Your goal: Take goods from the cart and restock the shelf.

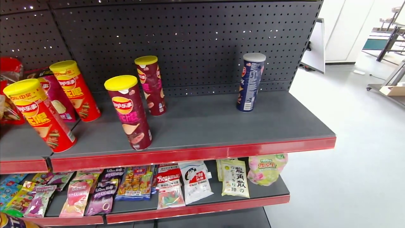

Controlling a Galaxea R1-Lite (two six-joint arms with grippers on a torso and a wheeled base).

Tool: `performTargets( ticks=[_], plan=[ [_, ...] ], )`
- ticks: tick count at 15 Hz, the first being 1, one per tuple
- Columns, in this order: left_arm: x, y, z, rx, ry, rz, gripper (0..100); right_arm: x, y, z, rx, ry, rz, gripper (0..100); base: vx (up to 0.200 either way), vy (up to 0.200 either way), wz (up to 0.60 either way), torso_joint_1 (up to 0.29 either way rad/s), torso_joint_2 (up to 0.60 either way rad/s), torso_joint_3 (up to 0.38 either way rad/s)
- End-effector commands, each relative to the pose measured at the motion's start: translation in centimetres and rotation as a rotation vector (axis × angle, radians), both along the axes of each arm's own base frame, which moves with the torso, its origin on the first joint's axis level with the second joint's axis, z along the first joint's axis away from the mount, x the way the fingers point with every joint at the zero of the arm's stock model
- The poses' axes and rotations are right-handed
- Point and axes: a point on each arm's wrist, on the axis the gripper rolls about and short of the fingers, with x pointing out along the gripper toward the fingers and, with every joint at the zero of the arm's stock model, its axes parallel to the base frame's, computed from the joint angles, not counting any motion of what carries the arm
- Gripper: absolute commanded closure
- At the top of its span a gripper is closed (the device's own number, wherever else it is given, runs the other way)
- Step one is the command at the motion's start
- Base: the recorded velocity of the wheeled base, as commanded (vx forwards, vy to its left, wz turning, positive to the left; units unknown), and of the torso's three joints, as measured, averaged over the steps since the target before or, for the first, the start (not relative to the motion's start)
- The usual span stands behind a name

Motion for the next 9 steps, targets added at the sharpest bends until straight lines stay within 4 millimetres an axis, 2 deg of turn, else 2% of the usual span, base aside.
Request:
performTargets(
  ticks=[1,5,9],
  plan=[
    [0.03,-0.01,0.02,0.0,0.001,0.0,100,0.02,0.0,-0.04,0.0,0.003,0.0,0,0.0,-0.2,0.0,-0.002,0.01,0.002],
    [0.05,-0.01,0.03,-0.004,0.004,0.0,100,0.02,0.0,-0.04,0.0,0.003,0.0,0,0.0,-0.2,0.0,0.005,0.0,0.0],
    [-0.05,0.01,0.04,-0.005,-0.005,-0.003,100,0.02,0.0,-0.04,-0.002,0.003,0.0,0,0.0,0.0,0.0,0.0,0.0,0.0]
  ],
)
